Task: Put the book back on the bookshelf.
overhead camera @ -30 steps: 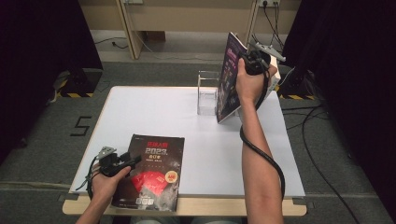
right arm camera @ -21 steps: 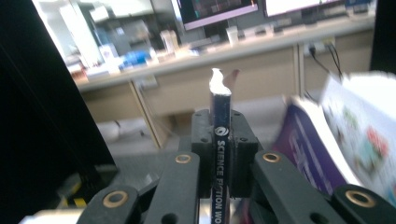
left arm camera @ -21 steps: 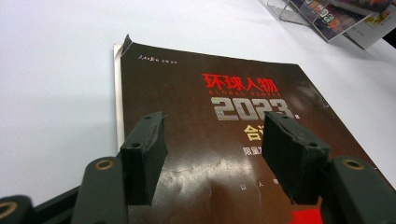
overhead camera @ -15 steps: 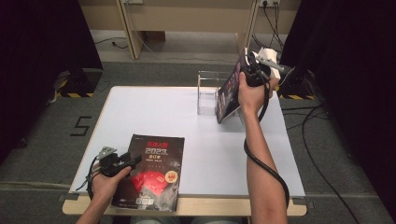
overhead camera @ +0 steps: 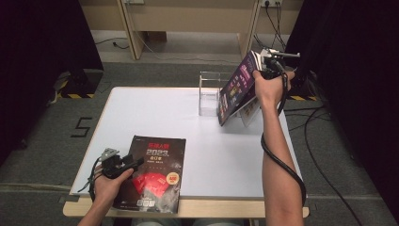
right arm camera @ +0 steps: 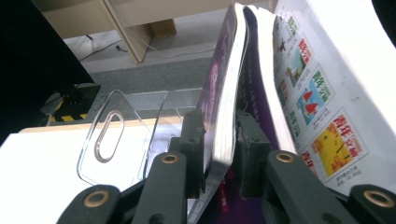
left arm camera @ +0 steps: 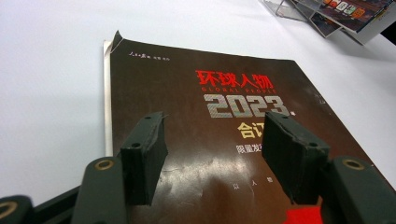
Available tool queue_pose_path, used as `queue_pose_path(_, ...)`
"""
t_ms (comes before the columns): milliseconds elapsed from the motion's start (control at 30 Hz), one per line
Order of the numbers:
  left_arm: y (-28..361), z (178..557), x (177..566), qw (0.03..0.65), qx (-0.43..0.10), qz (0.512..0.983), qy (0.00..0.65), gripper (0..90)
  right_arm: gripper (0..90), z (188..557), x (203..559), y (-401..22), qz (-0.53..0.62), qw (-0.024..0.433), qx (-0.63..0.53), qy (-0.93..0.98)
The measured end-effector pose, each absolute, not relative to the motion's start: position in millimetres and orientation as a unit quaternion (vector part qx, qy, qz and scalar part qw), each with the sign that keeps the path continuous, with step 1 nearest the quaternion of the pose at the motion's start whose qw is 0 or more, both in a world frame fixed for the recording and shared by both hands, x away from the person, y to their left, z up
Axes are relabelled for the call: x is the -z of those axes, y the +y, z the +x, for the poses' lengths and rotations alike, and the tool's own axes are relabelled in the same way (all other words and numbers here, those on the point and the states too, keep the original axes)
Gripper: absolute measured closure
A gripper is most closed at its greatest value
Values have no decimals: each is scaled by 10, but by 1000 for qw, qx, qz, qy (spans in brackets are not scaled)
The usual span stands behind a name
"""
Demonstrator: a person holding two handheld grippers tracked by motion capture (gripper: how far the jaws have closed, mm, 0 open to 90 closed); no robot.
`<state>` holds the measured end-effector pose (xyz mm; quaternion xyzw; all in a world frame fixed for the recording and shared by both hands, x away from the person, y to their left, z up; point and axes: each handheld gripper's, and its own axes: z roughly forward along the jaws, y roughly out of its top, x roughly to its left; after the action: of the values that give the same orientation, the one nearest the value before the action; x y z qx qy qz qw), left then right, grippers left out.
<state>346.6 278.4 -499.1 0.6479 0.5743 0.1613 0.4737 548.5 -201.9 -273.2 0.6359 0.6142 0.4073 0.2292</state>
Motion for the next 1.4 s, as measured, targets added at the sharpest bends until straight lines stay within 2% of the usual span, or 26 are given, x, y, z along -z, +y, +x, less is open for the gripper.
queue_pose_path(100, 2788, 3465, 4990, 474, -162, 647, 575, 391, 766, 5483, 2719, -2055, 645, 229, -406, 606)
queue_pose_path(133, 2791, 3465, 4992, 473, -162, 647, 575, 391, 829, 5468, 2708, -2081, 647, 232, -400, 607)
queue_pose_path(167, 2792, 3468, 4995, 473, -161, 648, 575, 391, 834, 5465, 2709, -2083, 649, 224, -405, 604)
queue_pose_path(367, 2778, 3466, 4992, 473, -161, 649, 574, 391, 836, 5474, 2704, -2136, 654, 196, -409, 606)
queue_pose_path(533, 2770, 3466, 4995, 472, -161, 650, 573, 391, 788, 5543, 2706, -2183, 656, 180, -412, 606)
queue_pose_path(733, 2793, 3467, 4993, 473, -162, 647, 575, 392, 839, 5614, 2715, -2139, 662, 180, -405, 605)
queue_pose_path(1233, 2823, 3464, 4990, 473, -163, 645, 578, 392, 848, 5491, 2671, -1928, 637, 219, -444, 591)
queue_pose_path(1400, 2807, 3468, 4986, 474, -163, 646, 576, 392, 847, 5434, 2569, -1935, 626, 253, -471, 568)
